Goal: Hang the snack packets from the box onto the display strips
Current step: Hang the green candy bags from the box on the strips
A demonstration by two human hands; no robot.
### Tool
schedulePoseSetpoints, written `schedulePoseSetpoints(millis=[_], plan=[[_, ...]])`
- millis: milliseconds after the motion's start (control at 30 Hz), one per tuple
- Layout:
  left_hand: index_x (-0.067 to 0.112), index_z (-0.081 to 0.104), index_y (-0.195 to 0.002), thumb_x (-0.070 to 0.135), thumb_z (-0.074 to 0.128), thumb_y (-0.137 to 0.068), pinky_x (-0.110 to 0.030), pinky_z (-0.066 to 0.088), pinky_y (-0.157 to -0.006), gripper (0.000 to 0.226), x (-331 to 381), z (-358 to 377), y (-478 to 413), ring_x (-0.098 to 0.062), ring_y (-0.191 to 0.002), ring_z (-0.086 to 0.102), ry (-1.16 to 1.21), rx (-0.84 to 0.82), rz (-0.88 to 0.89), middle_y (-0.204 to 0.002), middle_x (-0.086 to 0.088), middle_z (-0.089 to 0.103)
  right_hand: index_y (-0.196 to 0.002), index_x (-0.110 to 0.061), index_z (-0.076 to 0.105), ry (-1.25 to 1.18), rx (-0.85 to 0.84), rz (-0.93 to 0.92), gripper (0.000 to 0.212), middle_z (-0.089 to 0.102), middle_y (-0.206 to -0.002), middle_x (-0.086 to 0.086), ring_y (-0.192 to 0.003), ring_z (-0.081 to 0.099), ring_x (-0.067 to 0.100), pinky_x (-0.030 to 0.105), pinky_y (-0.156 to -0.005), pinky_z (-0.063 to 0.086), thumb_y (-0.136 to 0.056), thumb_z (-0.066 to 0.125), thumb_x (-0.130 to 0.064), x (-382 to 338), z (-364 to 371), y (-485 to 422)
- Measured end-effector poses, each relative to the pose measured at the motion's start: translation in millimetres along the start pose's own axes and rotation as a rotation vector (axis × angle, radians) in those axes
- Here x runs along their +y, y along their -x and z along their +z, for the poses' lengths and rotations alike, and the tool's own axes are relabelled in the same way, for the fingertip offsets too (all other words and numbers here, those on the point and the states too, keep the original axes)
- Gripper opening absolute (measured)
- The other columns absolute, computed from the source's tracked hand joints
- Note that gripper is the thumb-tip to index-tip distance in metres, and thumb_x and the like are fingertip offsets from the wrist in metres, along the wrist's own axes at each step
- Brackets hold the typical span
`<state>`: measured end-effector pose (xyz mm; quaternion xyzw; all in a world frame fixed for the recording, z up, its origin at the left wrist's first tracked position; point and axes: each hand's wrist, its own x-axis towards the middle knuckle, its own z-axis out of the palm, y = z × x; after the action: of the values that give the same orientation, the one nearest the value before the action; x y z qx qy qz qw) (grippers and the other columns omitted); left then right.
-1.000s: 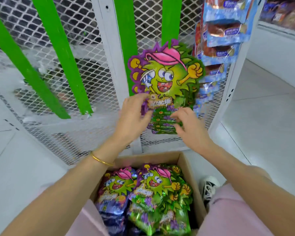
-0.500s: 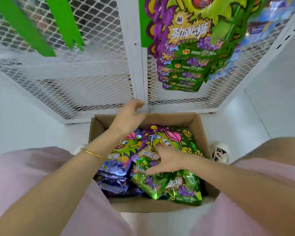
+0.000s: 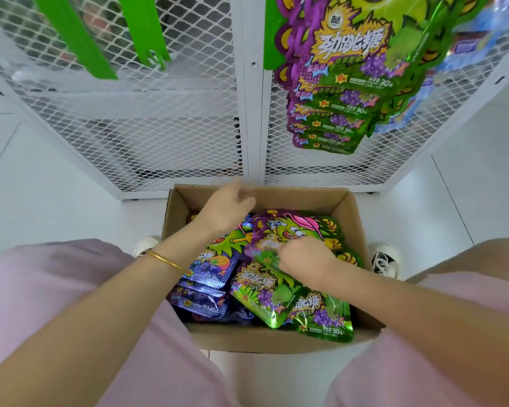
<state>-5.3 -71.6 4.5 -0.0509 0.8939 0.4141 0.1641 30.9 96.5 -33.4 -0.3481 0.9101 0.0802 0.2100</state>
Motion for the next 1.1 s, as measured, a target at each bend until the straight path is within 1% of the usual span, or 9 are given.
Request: schedulePoseSetpoints(millis=[100,200,400,533,667,767,833,933,1100], plan=[[0.007,0.052,-0.122,0.03,0.044,-0.096,-0.031,0.04,-0.094,0.035,-10.0,7.9,6.8,-0.024,-0.111,0.052,-0.027,-0.12,-0.152,-0.121,-0.011,0.055,-0.059,-0.014,0.019,-0.028,0.063,0.05,0.041,0.034,-0.061,-0.001,-0.074,0.052,0.025,0.027,-0.047,0.032,-0.084,0.046,0.005,12.9,1.2,6.9],[0.024,0.045,-0.077,0.034,0.041,-0.097,-0.033,0.04,-0.079,0.023,-21.2,18.0,13.4,-0.02,-0.086,0.044,-0.008,-0.228,-0.215,-0.095,-0.01,0.046,-0.083,-0.008,0.05,-0.245,0.144,0.115,0.012,0.055,-0.084,0.007,-0.089,0.057,0.028,0.038,-0.072,0.051,-0.092,0.044,-0.013,31.2,15.4,12.1],[0.027,0.038,-0.077,0.031,0.041,-0.098,-0.031,0.034,-0.076,0.021,-25.0,24.3,20.4,-0.018,-0.083,0.036,0.085,-0.244,-0.22,-0.085,-0.002,0.036,-0.148,-0.01,0.016,-0.482,-0.083,0.136,0.09,0.017,-0.156,0.011,-0.143,0.017,0.025,0.04,-0.117,0.022,-0.083,0.049,-0.063,29.8,50.3,13.1],[0.015,0.049,-0.114,0.03,0.041,-0.098,-0.039,0.046,-0.089,0.023,-19.1,23.4,22.4,-0.022,-0.092,0.047,0.097,-0.237,-0.215,-0.098,-0.006,0.045,-0.144,-0.005,0.022,-0.205,-0.155,0.134,0.081,0.027,-0.15,0.017,-0.137,0.028,0.032,0.041,-0.11,0.033,-0.086,0.051,-0.054,17.3,52.4,14.7],[0.006,0.045,-0.129,0.029,0.04,-0.099,-0.038,0.047,-0.093,0.039,-18.2,23.8,22.7,-0.025,-0.112,0.053,0.15,-0.217,-0.235,-0.116,-0.009,0.052,-0.092,-0.009,0.049,-0.06,-0.055,0.117,0.007,0.058,-0.098,0.013,-0.084,0.049,0.023,0.032,-0.067,0.043,-0.087,0.045,-0.009,10.4,32.4,11.3],[0.007,0.041,-0.134,0.035,0.04,-0.098,-0.037,0.048,-0.092,0.046,-22.1,24.4,17.1,-0.025,-0.111,0.056,0.236,-0.195,-0.339,-0.124,-0.011,0.054,-0.058,-0.014,0.052,0.057,0.295,0.088,0.019,0.051,-0.054,0.001,-0.045,0.048,0.019,0.02,-0.041,0.028,-0.057,0.068,-0.004,21.9,11.6,14.1],[0.005,0.044,-0.13,0.042,0.041,-0.096,-0.04,0.047,-0.093,0.051,-21.9,23.0,14.3,-0.026,-0.101,0.06,0.467,-0.248,-0.504,-0.11,-0.013,0.06,-0.049,-0.016,0.05,-0.002,0.579,0.035,0.013,0.046,-0.042,-0.004,-0.034,0.046,0.017,0.015,-0.035,0.02,-0.059,0.053,-0.008,26.0,-1.5,25.0],[0.007,0.056,-0.112,0.046,0.048,-0.091,-0.041,0.051,-0.084,0.045,-16.1,18.1,14.7,-0.028,-0.091,0.064,0.885,-0.387,-0.644,-0.102,-0.015,0.066,-0.064,-0.017,0.064,-0.082,0.707,-0.056,0.027,0.06,-0.056,-0.005,-0.049,0.059,0.014,0.02,-0.035,0.042,-0.071,0.038,-0.013,16.5,-6.5,39.7],[-0.002,0.055,-0.117,-0.003,0.055,-0.087,-0.042,0.055,-0.075,0.031,-9.1,16.8,21.3,-0.028,-0.078,0.065,0.841,-0.296,-0.411,-0.103,-0.019,0.067,-0.111,-0.028,0.066,-0.398,0.475,-0.105,0.049,0.066,-0.115,-0.013,-0.106,0.06,0.006,0.026,-0.084,0.05,-0.088,0.029,-0.05,21.9,-20.1,61.4]])
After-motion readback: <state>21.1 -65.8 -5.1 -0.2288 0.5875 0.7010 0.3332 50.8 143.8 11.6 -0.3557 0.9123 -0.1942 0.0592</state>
